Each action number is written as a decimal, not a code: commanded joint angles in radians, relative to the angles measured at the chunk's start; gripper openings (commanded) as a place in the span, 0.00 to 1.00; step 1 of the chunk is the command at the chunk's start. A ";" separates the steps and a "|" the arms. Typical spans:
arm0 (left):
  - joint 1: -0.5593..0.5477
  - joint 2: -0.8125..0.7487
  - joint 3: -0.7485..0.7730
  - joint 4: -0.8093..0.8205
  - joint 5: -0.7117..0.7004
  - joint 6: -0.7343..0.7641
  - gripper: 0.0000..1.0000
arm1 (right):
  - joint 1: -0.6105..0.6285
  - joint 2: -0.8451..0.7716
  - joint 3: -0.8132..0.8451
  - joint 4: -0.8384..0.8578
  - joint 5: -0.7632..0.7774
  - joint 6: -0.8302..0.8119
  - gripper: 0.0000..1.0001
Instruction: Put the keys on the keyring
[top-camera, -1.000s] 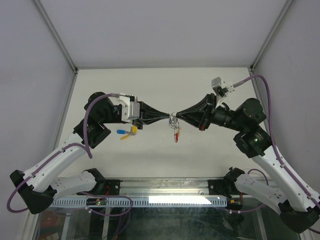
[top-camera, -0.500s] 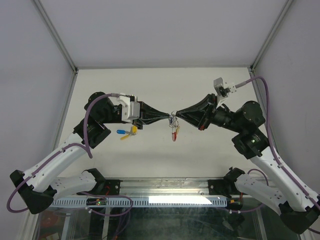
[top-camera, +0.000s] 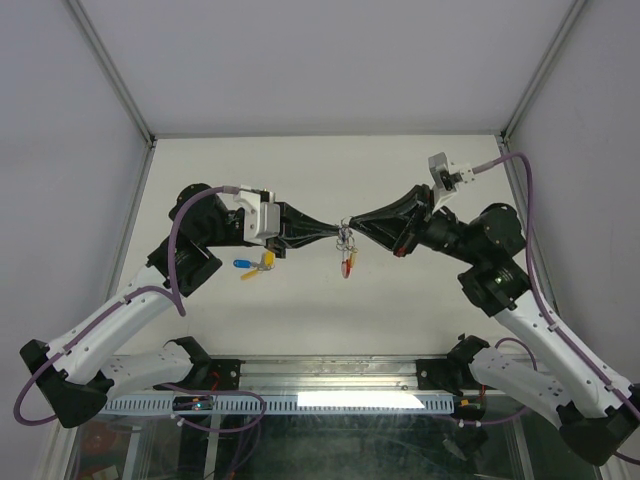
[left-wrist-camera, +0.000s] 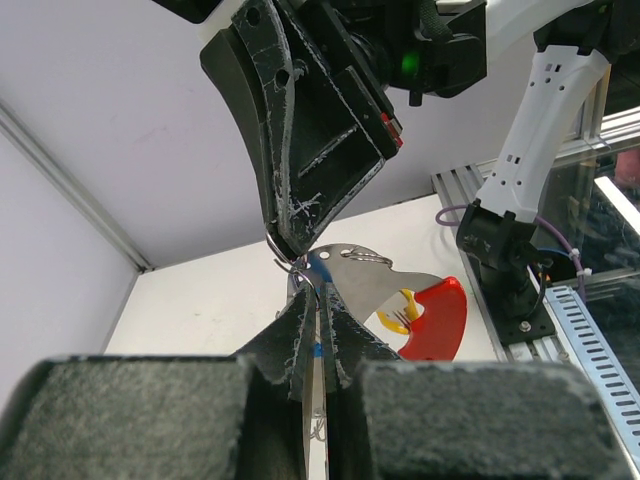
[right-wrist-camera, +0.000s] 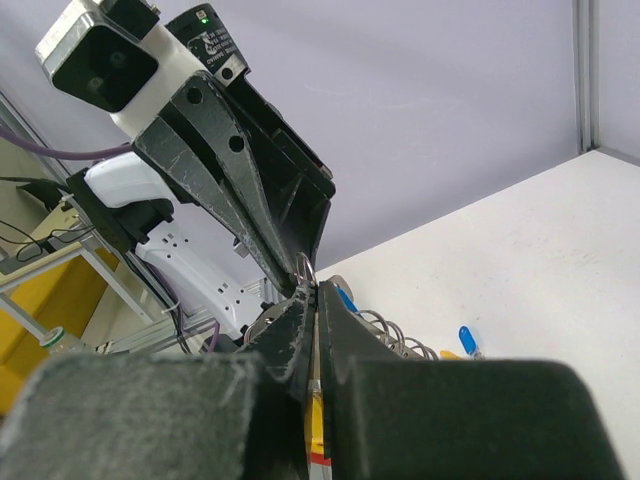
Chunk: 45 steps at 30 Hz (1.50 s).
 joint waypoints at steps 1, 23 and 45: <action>-0.007 0.003 0.018 0.007 0.008 0.006 0.00 | -0.002 0.000 0.001 0.157 0.055 0.037 0.00; -0.008 -0.058 -0.059 0.239 -0.076 -0.157 0.28 | -0.003 -0.046 -0.056 0.249 -0.021 -0.080 0.00; -0.015 0.060 -0.197 0.776 -0.075 -0.569 0.25 | -0.004 -0.059 -0.064 0.263 -0.060 -0.122 0.00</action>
